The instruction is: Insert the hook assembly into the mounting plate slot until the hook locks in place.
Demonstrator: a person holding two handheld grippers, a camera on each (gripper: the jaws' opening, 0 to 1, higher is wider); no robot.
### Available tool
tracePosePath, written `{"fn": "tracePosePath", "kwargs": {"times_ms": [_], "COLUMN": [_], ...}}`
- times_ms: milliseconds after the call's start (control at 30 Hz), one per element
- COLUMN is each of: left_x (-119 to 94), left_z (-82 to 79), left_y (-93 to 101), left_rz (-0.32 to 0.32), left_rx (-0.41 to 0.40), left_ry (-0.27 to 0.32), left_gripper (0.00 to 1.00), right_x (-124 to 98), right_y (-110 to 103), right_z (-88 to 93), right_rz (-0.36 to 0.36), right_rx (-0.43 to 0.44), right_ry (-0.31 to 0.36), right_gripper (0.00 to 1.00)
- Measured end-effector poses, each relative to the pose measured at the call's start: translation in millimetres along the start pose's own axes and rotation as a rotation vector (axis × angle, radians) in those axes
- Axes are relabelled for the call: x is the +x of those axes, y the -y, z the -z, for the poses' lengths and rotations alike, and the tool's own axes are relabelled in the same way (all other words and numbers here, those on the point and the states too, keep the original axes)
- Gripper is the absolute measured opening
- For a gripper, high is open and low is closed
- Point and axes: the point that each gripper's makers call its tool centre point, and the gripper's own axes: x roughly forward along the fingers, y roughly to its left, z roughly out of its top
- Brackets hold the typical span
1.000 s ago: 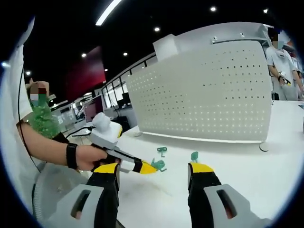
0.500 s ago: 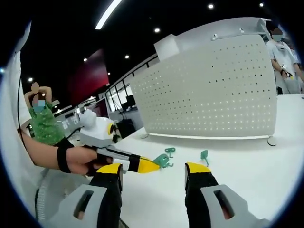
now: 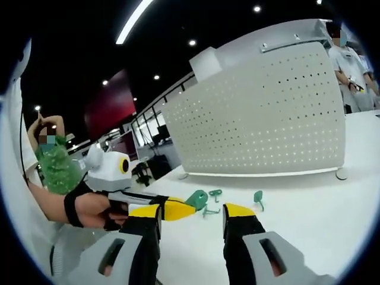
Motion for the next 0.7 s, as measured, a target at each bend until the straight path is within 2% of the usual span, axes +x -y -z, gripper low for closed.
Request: {"fn": "tracePosePath", "kwargs": {"times_ms": [200,467,567,700], "left_x": [-6.0,-9.2,-12.4,-13.0], "left_z": [-9.6,-16.2,-19.9,-22.3], "left_y": [9.6,17.4,21.5,27.7], "left_rz": [0.028,0.044,0.052,0.06], "left_rx": [0.011,0.039,0.025,0.078], "left_ry": [0.05,0.09,0.107,0.128], "left_gripper": [0.04,0.04,0.04,0.04], "right_x": [3.1,5.4,5.7,5.6], "right_y": [-6.2,-8.2,-7.9,-8.4], "right_z": [-1.9,-6.5,-6.8,-5.2], "right_rz": [-0.023,-0.025,-0.021,-0.026], "right_rx": [0.01,0.007,0.027,0.055], "right_ry": [0.004,0.016,0.02,0.013], "right_gripper": [0.29,0.27,0.25,0.19]}}
